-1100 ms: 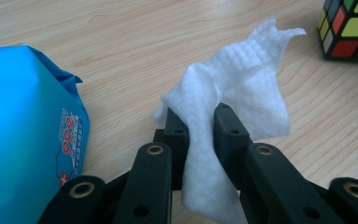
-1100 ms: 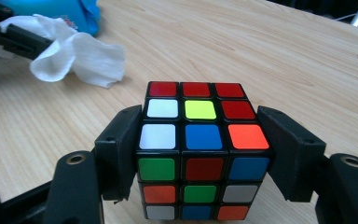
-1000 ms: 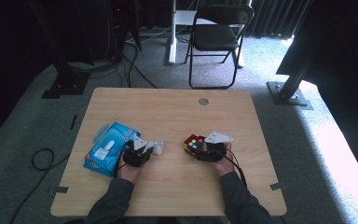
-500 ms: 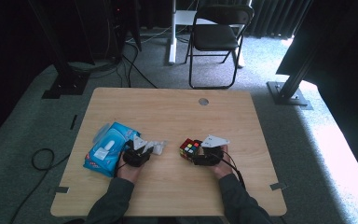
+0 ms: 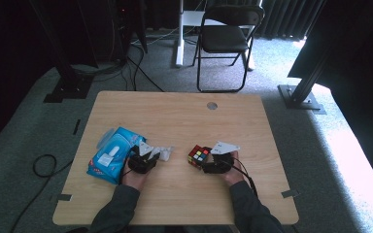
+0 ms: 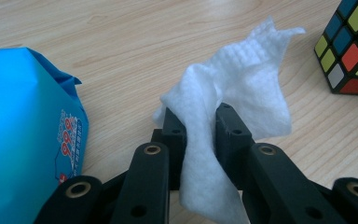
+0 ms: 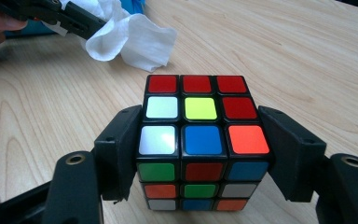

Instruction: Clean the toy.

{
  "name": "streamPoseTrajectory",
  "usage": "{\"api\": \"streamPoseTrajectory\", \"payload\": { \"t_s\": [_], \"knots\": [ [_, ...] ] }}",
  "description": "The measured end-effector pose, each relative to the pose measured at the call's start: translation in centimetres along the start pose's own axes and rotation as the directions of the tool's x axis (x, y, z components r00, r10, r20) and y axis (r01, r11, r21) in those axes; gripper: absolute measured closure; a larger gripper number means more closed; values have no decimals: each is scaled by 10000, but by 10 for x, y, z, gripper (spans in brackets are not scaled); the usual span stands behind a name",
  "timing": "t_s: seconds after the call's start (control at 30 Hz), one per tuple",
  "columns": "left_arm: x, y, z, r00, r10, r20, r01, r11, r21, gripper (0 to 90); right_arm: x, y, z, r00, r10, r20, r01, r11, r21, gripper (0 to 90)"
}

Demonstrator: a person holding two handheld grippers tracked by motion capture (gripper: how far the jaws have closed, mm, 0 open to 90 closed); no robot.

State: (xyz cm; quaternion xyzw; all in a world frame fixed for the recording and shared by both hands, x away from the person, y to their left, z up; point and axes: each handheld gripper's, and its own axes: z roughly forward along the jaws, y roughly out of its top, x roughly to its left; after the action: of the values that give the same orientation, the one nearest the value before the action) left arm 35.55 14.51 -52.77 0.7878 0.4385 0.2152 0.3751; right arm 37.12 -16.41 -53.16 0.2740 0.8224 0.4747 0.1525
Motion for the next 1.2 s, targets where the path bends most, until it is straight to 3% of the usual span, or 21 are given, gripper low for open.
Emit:
{"api": "streamPoseTrajectory", "payload": {
  "t_s": [0.57, 0.93, 1.2],
  "knots": [
    [0, 0, 0, 10000, -9, -3, 9, 10000, -16, 754, -2, 1, -4, 9999, 17, -115, -17, 10000, -21, 297],
    [-2, 0, -2, 10000, 55, -21, -55, 9999, -92, 684, -1, 15, -20, 9993, 142, -349, -169, 9967, -792, 278],
    [-2, 4, -11, 10000, -36, 88, 39, 9992, -399, 583, -9, 17, -31, 9986, 515, -78, -521, 9916, -1181, 280]
  ]
}}
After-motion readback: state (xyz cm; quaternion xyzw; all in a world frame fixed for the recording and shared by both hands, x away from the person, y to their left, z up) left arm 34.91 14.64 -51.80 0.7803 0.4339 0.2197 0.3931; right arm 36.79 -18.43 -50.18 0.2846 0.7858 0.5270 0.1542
